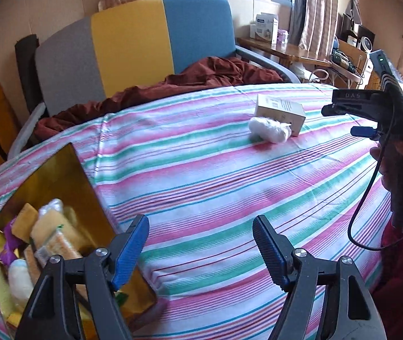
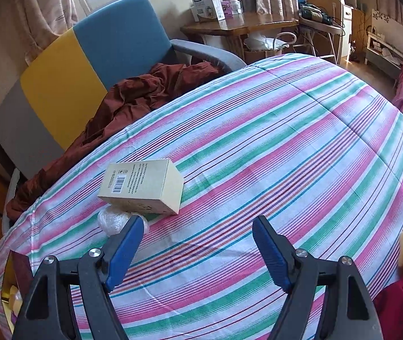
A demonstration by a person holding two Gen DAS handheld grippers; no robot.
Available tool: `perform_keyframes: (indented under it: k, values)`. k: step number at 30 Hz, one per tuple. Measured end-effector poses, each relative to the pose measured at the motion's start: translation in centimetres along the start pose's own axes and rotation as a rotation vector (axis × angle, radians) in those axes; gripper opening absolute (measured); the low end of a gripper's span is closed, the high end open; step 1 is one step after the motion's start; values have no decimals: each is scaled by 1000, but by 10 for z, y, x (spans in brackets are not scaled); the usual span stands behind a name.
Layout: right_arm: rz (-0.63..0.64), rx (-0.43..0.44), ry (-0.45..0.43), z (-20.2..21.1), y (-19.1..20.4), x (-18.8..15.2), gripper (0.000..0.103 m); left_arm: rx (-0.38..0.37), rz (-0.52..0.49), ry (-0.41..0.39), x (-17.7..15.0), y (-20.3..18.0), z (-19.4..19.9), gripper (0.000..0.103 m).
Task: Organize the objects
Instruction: 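Move both grippers back toward the cream box and second cotton ball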
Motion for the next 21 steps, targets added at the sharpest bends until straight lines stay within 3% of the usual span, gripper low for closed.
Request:
perform_keyframes:
  k: [6,21]
  values:
    - [-81,27,17,1,-14,4,80,-32,23,48,7,-12,-24,76]
    - [-89,84,44,1,-12,4,80,-64,4,68,57,-52,-65,76]
Point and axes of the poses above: each gripper's, at about its wrist camera, not at the fingertips, and z roughly against the way its jaws point, y to its left, x to its top, the point moved 6 cm from there along -z, roughly the way its jaws point, and after that the axes turned 3 degrees about -z, right-handed, at the moved point
